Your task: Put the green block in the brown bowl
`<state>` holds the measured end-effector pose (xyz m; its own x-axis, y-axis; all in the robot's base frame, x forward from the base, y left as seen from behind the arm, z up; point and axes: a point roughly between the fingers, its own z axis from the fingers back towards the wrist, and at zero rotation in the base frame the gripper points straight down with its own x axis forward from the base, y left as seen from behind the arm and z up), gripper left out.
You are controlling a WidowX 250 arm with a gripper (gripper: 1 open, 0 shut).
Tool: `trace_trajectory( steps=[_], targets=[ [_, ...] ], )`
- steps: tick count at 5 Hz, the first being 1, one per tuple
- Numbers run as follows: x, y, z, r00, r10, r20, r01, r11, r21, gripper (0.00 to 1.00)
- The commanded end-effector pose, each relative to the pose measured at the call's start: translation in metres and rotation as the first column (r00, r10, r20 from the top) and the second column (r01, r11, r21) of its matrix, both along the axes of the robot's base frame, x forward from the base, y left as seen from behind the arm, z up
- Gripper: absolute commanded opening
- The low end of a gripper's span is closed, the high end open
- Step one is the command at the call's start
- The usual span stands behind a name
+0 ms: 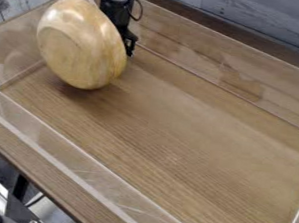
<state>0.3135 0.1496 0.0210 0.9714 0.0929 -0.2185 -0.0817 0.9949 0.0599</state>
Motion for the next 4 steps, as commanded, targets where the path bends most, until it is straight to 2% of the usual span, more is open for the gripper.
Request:
trace_trajectory(
  steps=[1,4],
  targets=[
    [0.001,-0.008,0.011,1.000,-0.015,0.012,0.015,1.000,-0.004,0.00],
    [0.004,-0.018,0.010,1.000,-0.027,0.002,0.027,1.000,-0.013,0.00]
  ],
)
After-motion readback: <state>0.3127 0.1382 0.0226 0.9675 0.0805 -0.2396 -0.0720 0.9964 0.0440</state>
